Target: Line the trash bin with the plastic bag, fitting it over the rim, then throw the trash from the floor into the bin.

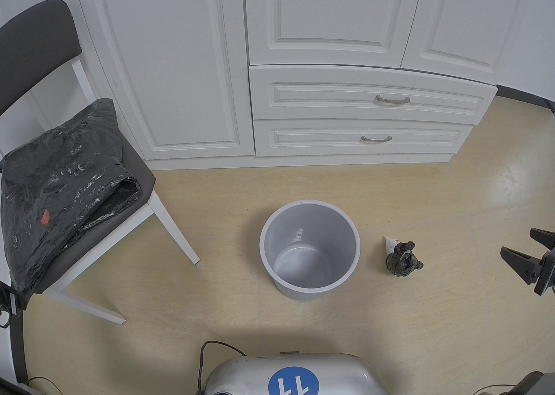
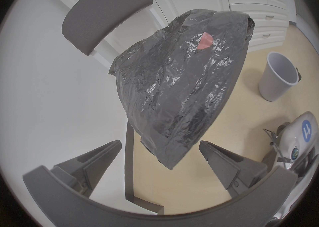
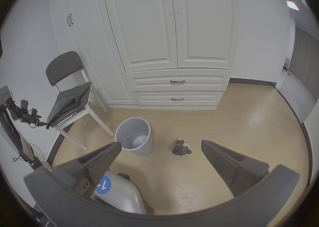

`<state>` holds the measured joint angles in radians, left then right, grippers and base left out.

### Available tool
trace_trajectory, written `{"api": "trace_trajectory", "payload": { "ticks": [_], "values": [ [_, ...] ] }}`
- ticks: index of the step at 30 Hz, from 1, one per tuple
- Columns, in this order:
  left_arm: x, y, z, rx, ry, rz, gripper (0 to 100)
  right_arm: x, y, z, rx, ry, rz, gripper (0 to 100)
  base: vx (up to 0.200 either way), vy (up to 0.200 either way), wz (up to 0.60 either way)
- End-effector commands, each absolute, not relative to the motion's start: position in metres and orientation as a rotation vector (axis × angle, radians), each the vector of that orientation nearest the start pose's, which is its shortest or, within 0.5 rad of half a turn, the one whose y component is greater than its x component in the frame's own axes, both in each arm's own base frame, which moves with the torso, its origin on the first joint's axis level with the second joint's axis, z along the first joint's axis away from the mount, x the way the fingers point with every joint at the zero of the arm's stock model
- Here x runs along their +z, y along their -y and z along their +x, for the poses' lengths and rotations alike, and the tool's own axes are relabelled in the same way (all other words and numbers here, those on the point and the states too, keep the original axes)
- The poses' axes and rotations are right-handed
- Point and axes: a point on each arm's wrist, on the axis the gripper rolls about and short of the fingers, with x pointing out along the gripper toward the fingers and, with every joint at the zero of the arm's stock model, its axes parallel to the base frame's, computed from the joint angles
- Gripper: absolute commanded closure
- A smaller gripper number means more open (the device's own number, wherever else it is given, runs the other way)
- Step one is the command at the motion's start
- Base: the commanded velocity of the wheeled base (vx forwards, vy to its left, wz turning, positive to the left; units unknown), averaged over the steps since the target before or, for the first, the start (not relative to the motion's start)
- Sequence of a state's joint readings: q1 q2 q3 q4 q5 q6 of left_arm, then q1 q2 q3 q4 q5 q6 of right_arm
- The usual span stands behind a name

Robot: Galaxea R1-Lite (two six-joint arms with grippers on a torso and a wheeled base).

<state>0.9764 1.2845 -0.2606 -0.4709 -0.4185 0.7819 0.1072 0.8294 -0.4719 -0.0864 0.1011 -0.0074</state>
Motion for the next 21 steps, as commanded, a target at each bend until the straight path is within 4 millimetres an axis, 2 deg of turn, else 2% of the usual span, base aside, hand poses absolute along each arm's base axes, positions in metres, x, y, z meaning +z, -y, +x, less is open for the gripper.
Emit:
{"api": "trace_trajectory", "payload": {
  "ticks": [1,14,21],
  "values": [
    [0.102,-0.131,0.099,0.306,-0.665,0.346,0,0.203,-0.012,0.089,0.213,-0.282,-0.009,0,0.000,0.000,0.00],
    [0.100,-0.136,0.103,0.311,-0.659,0.349,0,0.203,-0.013,0.090,0.220,-0.284,-0.010,0,0.000,0.000,0.00],
    [0.095,-0.151,0.112,0.333,-0.645,0.350,0,0.204,-0.013,0.089,0.221,-0.280,-0.010,0,0.000,0.000,0.00]
  ]
}}
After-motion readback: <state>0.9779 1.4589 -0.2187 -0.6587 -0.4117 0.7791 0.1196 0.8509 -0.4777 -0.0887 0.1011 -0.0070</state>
